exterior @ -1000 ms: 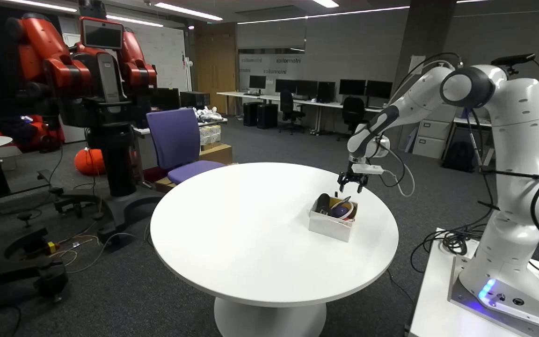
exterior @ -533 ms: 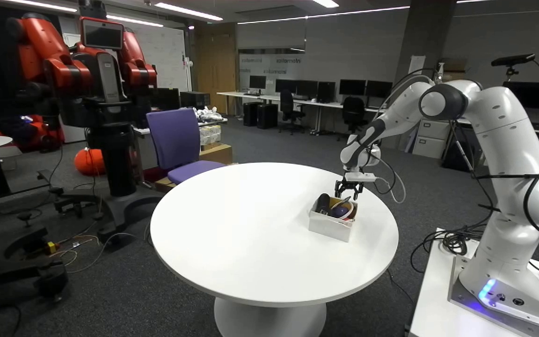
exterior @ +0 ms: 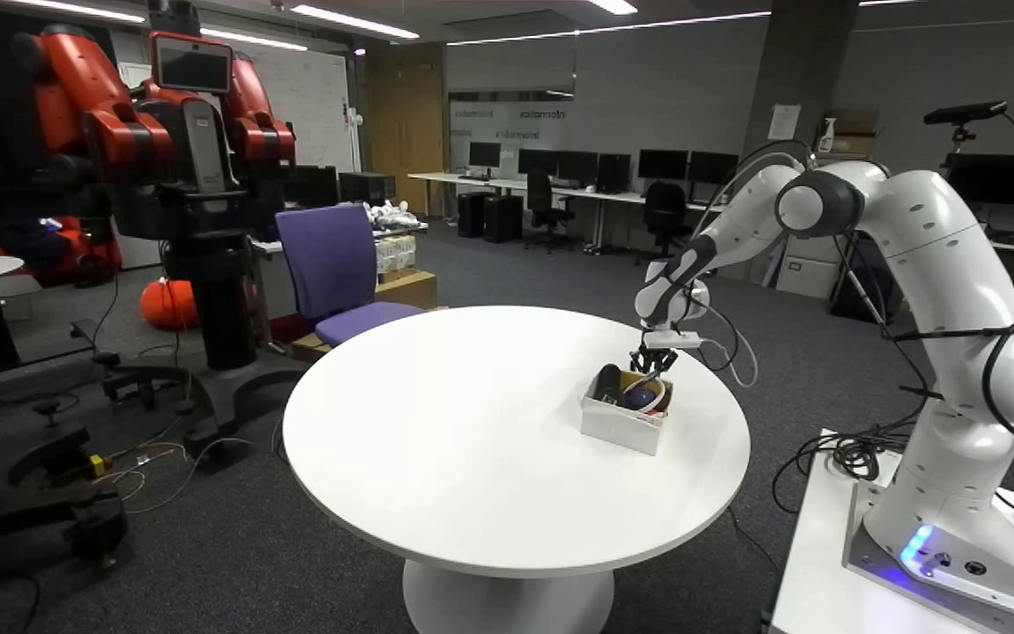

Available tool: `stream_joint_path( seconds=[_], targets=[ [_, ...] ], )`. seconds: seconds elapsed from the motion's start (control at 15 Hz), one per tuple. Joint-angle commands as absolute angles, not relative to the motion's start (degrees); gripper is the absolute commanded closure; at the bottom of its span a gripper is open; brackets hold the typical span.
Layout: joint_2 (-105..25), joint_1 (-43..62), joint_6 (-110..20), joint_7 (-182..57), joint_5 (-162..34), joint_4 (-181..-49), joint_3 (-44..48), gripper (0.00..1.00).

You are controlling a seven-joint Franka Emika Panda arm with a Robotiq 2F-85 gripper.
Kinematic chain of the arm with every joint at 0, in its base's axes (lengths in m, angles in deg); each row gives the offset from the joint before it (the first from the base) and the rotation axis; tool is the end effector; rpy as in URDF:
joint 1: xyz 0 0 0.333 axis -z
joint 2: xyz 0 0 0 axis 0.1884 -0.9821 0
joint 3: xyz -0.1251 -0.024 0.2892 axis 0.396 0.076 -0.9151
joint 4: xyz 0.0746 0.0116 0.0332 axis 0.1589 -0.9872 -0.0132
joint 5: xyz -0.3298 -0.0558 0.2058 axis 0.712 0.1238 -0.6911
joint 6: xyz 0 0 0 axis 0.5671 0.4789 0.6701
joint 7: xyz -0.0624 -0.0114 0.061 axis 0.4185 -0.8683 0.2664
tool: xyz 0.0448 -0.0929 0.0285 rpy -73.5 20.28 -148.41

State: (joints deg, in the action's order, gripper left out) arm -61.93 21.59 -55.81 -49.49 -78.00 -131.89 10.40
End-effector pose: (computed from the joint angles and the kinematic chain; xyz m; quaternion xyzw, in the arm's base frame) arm 0.5733 -0.2419 0.1494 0.9162 -0.4005 -0.0075 0.0118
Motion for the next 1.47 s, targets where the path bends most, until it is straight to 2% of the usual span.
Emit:
stream_joint_path(
  seconds=[0.0, 0.13, 0.2, 0.33, 0.47, 0.73, 0.87, 1.07, 1.13, 1.27, 1.4],
  targets=[
    [-62.25, 20.33, -55.45, -48.17, -76.27, -131.34, 11.65, 0.87],
    [-62.16, 20.18, -55.97, -48.34, -76.08, -131.76, 11.68, 0.89],
    [-62.09, 20.06, -56.15, -48.31, -75.95, -131.91, 11.71, 0.95],
    [-61.97, 19.87, -56.41, -48.31, -75.65, -132.13, 11.81, 0.86],
    [-61.87, 19.77, -56.49, -48.37, -75.47, -132.26, 11.84, 0.85],
    [-61.82, 19.5, -56.87, -48.33, -74.84, -132.73, 12.06, 0.74],
    [-61.77, 19.48, -57.07, -48.37, -74.65, -132.99, 12.08, 0.79],
    [-61.78, 19.35, -57.54, -48.26, -74.47, -133.27, 12.11, 0.77],
    [-61.76, 19.28, -57.6, -48.22, -74.38, -133.33, 12.15, 0.75],
    [-61.52, 19.12, -58.17, -48.2, -74.28, -133.84, 12.16, 0.62],
    [-61.39, 18.9, -58.82, -48.22, -74.15, -134.29, 12.2, 0.54]
  ],
)
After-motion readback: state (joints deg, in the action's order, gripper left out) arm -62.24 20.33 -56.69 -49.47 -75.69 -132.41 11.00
